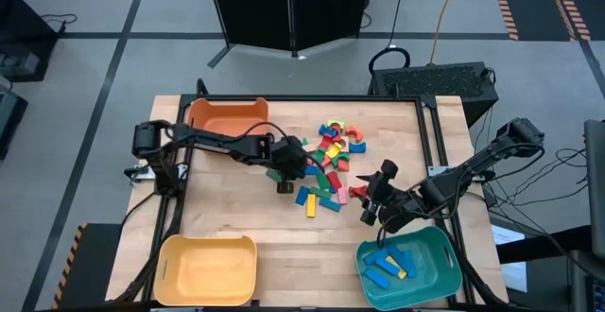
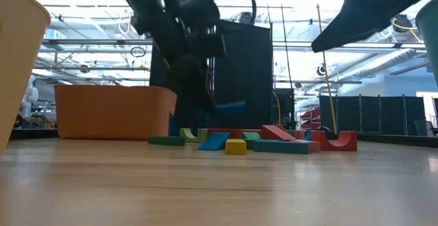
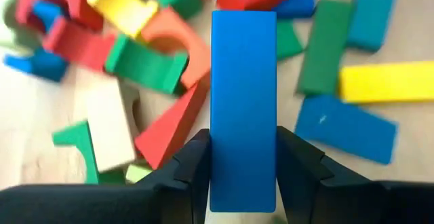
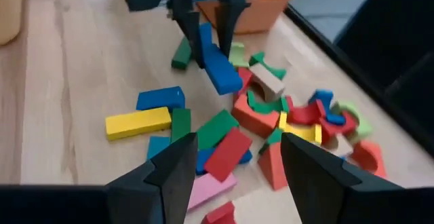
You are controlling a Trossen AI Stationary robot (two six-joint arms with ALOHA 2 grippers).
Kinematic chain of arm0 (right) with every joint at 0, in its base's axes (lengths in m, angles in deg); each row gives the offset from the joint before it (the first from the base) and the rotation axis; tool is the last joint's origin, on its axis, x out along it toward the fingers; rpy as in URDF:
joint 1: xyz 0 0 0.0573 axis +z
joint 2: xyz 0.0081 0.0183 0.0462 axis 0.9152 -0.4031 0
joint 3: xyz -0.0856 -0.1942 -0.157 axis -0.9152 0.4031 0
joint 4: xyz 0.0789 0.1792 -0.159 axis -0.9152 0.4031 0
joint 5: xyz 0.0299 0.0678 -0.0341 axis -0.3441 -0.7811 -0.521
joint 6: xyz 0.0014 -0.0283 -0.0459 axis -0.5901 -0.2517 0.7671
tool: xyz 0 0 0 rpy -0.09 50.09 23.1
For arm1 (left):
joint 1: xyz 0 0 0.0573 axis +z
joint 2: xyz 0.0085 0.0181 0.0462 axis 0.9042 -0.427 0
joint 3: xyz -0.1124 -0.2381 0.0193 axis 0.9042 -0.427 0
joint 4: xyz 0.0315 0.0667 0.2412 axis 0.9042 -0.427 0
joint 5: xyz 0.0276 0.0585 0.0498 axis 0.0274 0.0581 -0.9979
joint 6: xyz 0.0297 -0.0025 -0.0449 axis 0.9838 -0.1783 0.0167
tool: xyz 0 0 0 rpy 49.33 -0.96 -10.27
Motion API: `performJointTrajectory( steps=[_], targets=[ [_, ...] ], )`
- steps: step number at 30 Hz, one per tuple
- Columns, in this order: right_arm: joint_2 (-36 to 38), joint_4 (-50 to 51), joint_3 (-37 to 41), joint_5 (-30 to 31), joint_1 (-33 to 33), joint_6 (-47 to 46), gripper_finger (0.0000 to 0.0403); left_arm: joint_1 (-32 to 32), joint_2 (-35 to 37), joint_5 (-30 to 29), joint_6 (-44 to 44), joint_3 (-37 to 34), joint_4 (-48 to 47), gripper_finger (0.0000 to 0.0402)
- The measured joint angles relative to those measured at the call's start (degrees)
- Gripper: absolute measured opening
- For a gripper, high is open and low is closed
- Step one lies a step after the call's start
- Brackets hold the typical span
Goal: Sort blocks by size
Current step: Put the blue rectangular block into the blue bin
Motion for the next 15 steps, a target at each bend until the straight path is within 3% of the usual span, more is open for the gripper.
performJointTrajectory(
  steps=[5, 15],
  targets=[
    [-0.7, -6.01, -0.02, 0.1, -1.0, 16.3, 0.0199, -2.25, 3.13, 1.38, 2.96, 0.02, 2.83, 0.0123],
    [-8.84, -19.94, -0.02, 0.77, -3.6, 62.42, 0.0199, -2.06, 4.97, 21.15, -2.76, 0.09, 8.0, 0.0123]
  ],
)
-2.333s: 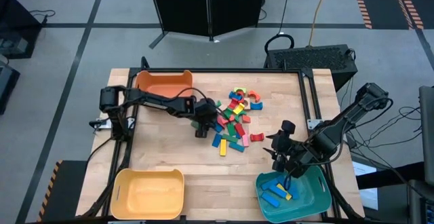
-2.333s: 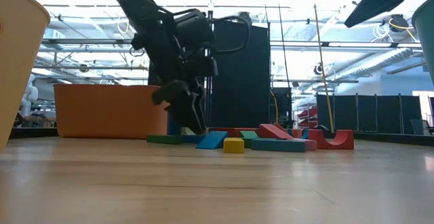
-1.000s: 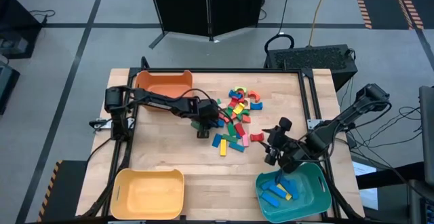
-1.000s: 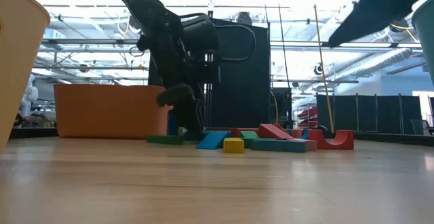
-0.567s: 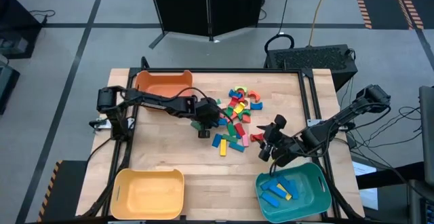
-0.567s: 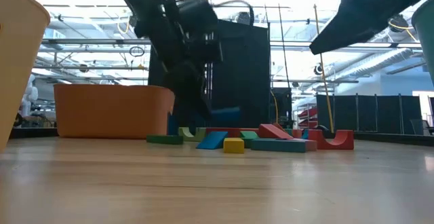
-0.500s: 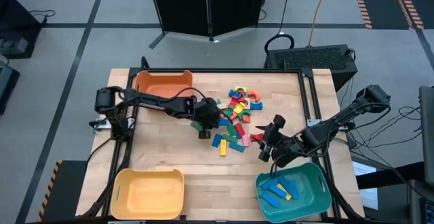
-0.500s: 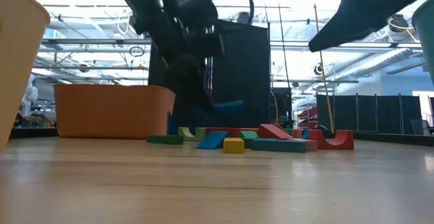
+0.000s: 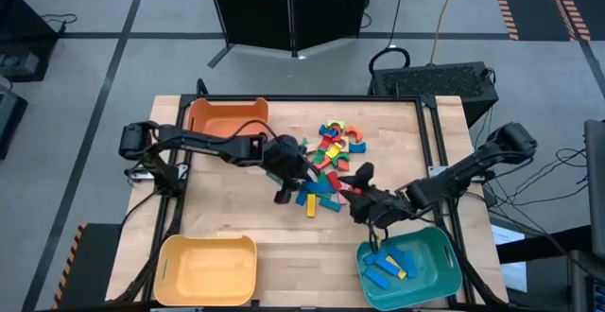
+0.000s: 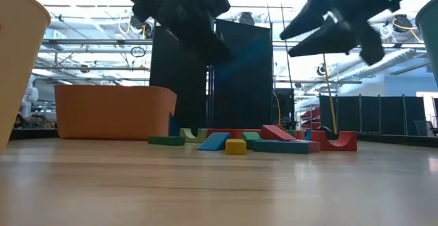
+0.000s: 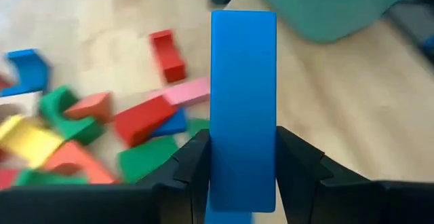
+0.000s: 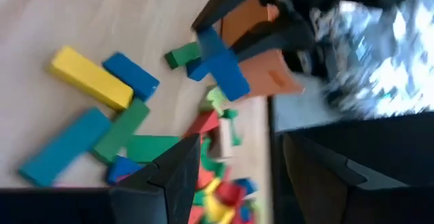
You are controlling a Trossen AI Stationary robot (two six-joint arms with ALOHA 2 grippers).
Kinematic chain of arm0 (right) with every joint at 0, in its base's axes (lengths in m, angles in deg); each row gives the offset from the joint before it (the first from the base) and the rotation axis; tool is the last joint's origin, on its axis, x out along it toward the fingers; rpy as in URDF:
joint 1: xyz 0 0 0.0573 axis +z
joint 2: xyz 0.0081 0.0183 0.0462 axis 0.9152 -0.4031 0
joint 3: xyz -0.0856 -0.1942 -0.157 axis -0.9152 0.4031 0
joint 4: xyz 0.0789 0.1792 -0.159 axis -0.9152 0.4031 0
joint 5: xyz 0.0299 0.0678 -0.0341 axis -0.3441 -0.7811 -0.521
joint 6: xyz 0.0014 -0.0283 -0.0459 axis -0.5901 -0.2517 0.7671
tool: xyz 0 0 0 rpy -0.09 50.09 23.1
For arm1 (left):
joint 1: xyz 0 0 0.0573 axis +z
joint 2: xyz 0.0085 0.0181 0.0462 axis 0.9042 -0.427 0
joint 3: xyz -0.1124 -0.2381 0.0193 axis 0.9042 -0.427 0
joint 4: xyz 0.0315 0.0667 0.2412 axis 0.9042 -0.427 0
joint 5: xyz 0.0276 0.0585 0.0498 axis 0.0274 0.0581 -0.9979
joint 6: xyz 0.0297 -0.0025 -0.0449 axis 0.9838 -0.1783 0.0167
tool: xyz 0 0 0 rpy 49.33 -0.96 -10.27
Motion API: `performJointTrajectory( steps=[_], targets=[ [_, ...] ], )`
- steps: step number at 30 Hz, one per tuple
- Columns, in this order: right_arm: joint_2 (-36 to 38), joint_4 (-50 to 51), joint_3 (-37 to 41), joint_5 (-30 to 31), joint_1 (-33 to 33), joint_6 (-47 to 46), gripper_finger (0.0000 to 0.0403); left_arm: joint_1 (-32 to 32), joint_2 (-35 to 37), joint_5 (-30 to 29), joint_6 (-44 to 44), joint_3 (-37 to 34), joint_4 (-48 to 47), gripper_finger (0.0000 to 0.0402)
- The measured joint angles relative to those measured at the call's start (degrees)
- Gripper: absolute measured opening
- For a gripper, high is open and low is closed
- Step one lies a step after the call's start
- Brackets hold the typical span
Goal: Sort blocks by size
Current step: Put the blue rectangular block into the blue bin
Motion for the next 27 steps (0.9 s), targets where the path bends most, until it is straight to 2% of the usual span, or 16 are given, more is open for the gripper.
performJointTrajectory(
  steps=[2, 6, 8, 12, 19, 23, 27],
  targets=[
    [-1.42, -3.18, 0.0, 0.59, -0.41, 6.21, 0.0199, 0.46, 0.0, 2.62, -1.24, 0.0, -0.05, 0.0123],
    [-3.72, -9.78, 0.0, 0.15, -1.57, 14.0, 0.0199, 1.01, 0.0, 4.02, -3.08, 0.0, -0.36, 0.0123],
    [-4.53, -12.17, -0.02, -2.72, -2.35, 16.21, 0.0199, 1.21, 0.0, 4.14, -3.34, 0.0, -0.36, 0.0123],
    [-5.28, -13.61, -0.04, -8.49, -3.82, 17.31, 0.0199, 1.25, 0.0, 4.34, -3.61, 0.0, -0.53, 0.0123],
    [-5.28, -15.08, -0.04, -9.55, -5.47, 18.58, 0.0193, 1.32, 0.0, 4.4, -4.86, 0.0, -0.59, 0.0123],
    [-5.26, -15.19, -0.04, -15.06, -6.38, 18.54, 0.0165, 1.34, 0.0, 4.4, -5.89, 0.0, -0.79, 0.0123],
    [-5.26, -15.14, -0.04, -16.21, -6.98, 17.67, 0.0125, 1.34, 0.0, 4.4, -6.37, 0.0, -1.14, 0.0123]
  ],
)
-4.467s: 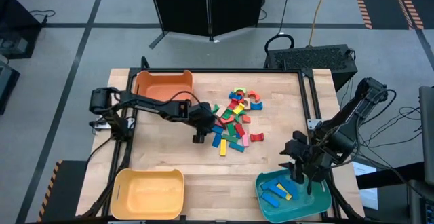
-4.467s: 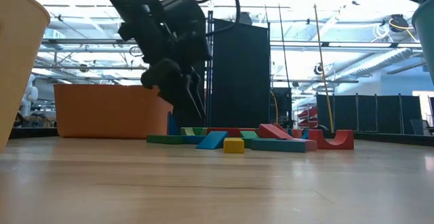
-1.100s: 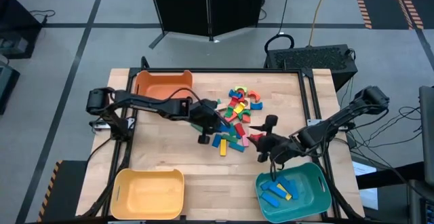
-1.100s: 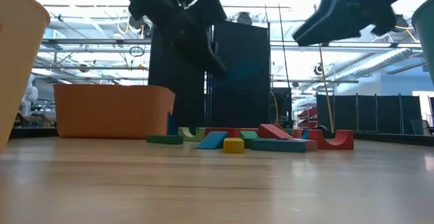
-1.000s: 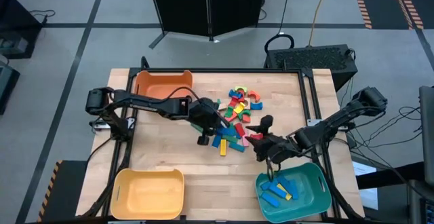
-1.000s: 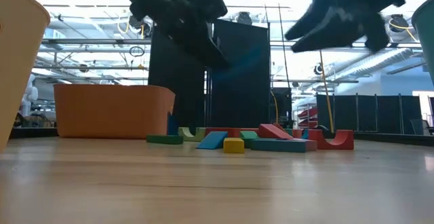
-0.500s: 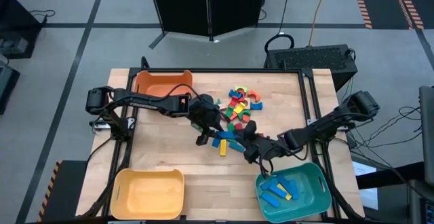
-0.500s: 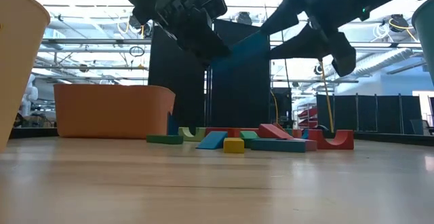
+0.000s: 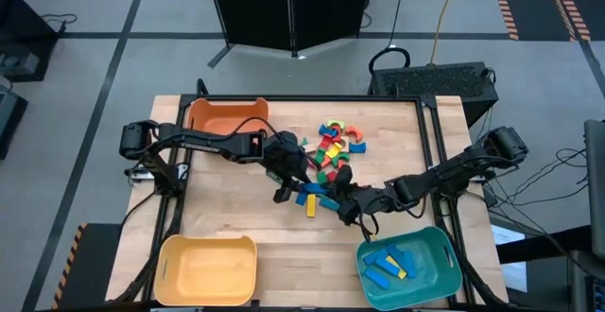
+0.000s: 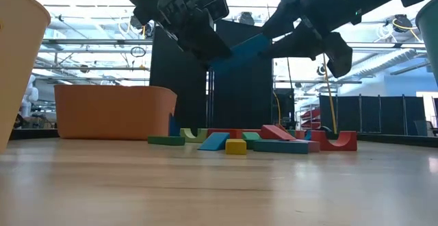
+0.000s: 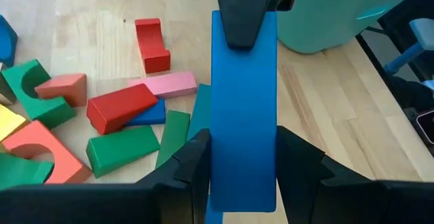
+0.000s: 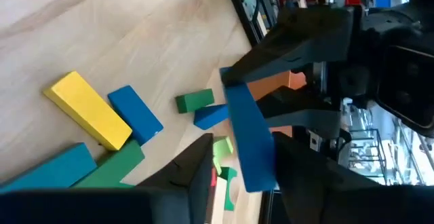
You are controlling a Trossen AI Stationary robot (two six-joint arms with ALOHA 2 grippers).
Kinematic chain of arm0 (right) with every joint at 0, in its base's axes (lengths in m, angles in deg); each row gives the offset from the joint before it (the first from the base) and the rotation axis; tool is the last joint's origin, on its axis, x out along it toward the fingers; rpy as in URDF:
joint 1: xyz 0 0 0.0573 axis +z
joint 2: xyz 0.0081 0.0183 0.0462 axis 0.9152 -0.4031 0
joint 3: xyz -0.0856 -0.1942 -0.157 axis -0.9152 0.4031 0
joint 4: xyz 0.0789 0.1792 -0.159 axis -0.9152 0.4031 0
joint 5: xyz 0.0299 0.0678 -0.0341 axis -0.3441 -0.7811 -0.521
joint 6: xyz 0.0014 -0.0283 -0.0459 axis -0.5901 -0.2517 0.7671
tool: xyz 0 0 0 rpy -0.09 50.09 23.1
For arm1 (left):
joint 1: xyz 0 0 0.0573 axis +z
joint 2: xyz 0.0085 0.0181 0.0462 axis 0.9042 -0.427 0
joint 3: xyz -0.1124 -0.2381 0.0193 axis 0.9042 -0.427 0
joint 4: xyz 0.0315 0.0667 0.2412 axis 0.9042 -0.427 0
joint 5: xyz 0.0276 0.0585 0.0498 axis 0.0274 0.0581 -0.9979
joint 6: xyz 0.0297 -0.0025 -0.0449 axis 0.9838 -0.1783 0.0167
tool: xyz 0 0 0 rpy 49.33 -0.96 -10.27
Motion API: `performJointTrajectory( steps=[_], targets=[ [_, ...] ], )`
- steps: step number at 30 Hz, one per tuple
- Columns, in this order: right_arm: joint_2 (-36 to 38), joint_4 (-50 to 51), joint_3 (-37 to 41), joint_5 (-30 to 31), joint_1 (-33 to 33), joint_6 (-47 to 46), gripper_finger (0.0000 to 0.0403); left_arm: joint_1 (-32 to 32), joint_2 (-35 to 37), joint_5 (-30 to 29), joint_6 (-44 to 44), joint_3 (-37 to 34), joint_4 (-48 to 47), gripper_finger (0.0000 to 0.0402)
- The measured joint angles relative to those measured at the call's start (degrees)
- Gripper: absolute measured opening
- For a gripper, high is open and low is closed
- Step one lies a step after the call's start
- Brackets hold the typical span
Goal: Sort blocks by size
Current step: Put the blue rectangular block into the blue bin
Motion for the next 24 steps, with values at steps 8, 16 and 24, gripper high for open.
performJointTrajectory(
  steps=[8, 16, 24],
  targets=[
    [0.0, 0.09, 0.0, -0.1, -0.23, -0.15, 0.006, 0.0, 0.0, 0.17, -1.33, 0.0, -0.66, 0.0124],
    [0.0, 0.19, 0.0, 0.08, -0.28, -0.8, 0.0055, 0.69, 0.0, -0.13, -4.46, -0.02, -0.36, 0.0174],
    [2.49, 2.28, 0.0, 0.29, 0.17, -5.62, 0.0054, 0.66, 1.51, -0.52, -3.92, 1.99, -3.97, 0.0208]
  ],
)
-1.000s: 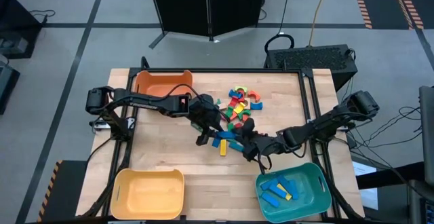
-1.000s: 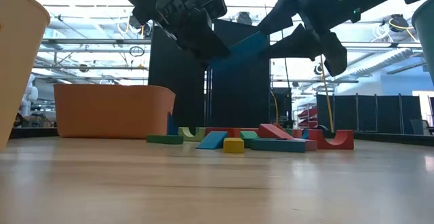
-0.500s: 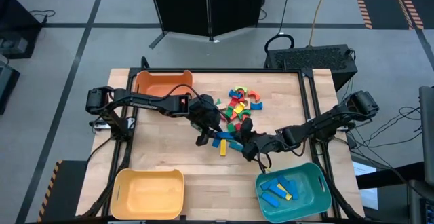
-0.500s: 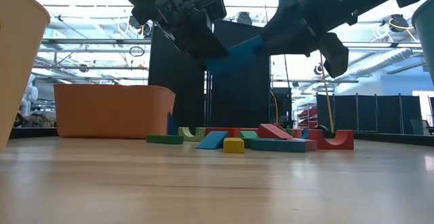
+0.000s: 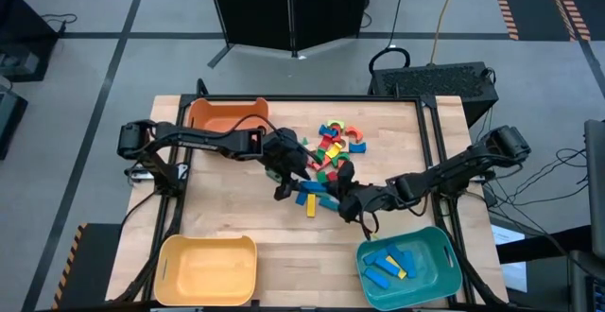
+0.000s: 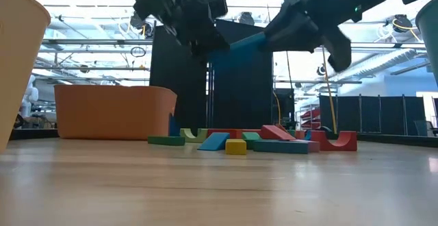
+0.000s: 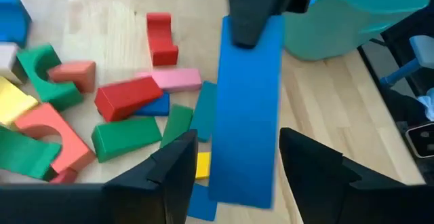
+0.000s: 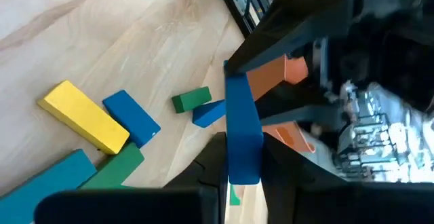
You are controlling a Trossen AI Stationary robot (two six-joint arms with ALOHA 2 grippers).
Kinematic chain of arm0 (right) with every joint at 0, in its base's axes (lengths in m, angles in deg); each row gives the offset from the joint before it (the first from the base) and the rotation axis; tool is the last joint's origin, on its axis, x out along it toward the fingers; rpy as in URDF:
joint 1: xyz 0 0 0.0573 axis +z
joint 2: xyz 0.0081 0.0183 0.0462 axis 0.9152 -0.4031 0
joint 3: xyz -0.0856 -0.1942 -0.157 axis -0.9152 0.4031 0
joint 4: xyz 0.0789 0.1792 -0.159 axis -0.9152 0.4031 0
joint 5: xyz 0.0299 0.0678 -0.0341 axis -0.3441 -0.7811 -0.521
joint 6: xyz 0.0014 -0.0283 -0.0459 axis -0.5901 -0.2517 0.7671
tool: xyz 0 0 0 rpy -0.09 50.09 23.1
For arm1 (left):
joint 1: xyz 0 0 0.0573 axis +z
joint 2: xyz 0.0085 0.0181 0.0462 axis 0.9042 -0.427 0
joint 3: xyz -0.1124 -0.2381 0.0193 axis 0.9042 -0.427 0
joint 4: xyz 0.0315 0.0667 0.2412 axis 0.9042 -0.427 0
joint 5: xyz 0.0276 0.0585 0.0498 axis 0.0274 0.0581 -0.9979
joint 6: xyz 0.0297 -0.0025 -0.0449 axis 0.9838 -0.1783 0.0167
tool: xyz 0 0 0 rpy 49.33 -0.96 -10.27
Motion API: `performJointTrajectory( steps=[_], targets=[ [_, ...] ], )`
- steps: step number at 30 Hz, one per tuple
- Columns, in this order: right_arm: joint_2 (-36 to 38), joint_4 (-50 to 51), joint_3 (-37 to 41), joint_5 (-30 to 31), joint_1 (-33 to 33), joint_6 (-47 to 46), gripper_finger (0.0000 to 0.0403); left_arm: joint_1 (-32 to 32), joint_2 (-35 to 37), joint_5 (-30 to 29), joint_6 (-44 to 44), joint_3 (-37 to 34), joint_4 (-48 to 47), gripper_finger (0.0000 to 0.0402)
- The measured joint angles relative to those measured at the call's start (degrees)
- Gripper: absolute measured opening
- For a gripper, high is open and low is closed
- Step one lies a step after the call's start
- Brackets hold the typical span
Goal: Sort blocks by size
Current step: Put the blue rectangular block into the blue bin
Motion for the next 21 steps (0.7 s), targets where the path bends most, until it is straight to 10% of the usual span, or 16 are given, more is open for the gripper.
performJointTrajectory(
  steps=[21],
  targets=[
    [23.45, 35.49, -0.04, -8.14, 9.27, -47.69, 0.0054, -5.11, 10.14, -17.1, 8.45, -0.15, -4.53, 0.021]
  ],
)
